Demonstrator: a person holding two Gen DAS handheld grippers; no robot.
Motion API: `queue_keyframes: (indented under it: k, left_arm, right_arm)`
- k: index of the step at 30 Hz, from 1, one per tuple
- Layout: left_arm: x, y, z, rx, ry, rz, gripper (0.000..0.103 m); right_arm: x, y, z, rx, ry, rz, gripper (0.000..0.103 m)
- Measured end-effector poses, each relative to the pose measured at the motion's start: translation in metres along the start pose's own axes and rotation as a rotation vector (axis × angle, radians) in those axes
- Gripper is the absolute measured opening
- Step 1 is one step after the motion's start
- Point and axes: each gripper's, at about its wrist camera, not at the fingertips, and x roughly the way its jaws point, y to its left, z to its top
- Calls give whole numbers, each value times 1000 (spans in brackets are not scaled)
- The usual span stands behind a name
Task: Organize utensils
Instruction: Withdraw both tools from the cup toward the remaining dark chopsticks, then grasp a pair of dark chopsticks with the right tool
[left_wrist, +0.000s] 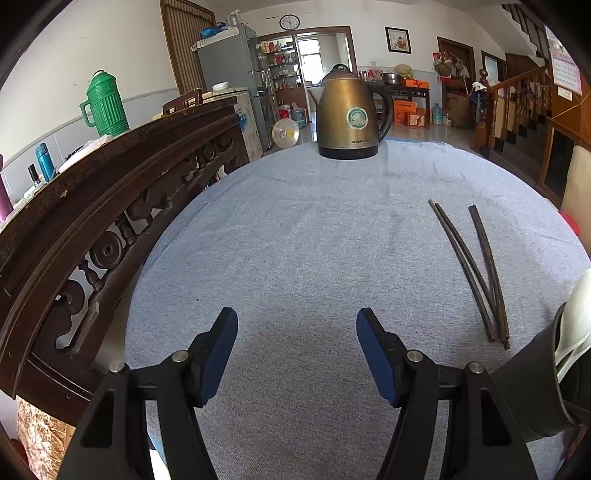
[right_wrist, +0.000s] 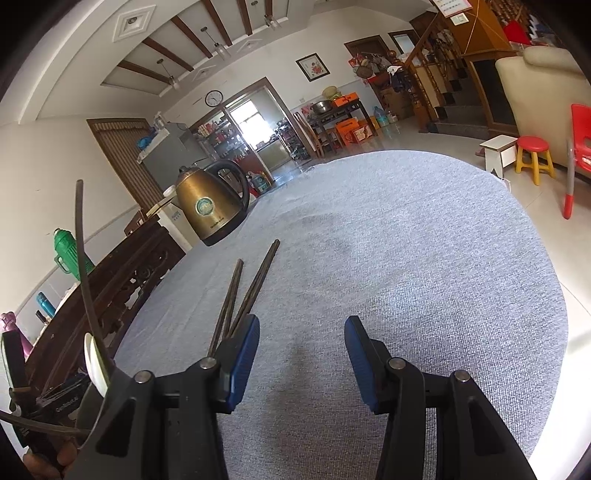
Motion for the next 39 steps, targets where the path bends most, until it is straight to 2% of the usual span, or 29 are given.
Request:
queue_keyframes:
  k: [8, 13, 16, 19, 23, 26, 28, 32, 34, 35, 36, 37, 39]
  left_arm:
    - [17, -2, 6, 4, 26, 2, 68]
    - [31, -6, 25, 8, 39, -35, 68]
    - [39, -13, 43, 31, 44, -86, 68]
    - [50, -24, 62, 69, 48, -119, 68]
    - [66, -33, 83, 75, 86, -158, 68]
    - [82, -37, 97, 56, 126, -183, 68]
    - [92, -40, 104, 48, 151, -182, 68]
    - [108, -48, 118, 57, 177, -185, 68]
    - [113, -54, 122, 64, 187, -204, 68]
    - [117, -58, 125, 70, 194, -212, 68]
    - [121, -61, 128, 73, 199, -216, 67]
    - [124, -65, 131, 77, 205, -226, 65]
    - [130, -74, 134, 91, 223, -253, 50]
  right_arm:
    - [5, -1, 1, 11, 22, 5, 51]
    - [10, 5, 4, -12, 30, -1, 51]
    - [20, 16, 21, -38, 24, 8, 51]
    - [45, 28, 50, -56, 61, 18, 51]
    - [113, 53, 90, -143, 226, 24, 51]
    - [159, 62, 104, -158, 299, -10, 50]
    - [189, 67, 110, -135, 363, -17, 42]
    - [237, 76, 107, -155, 454, -111, 38]
    - [253, 81, 104, -178, 487, -161, 27]
    - [256, 86, 104, -211, 474, -184, 23]
    - [259, 89, 103, -238, 492, -203, 15]
    - [259, 91, 103, -245, 492, -208, 14]
    - [257, 88, 102, -243, 502, -190, 13]
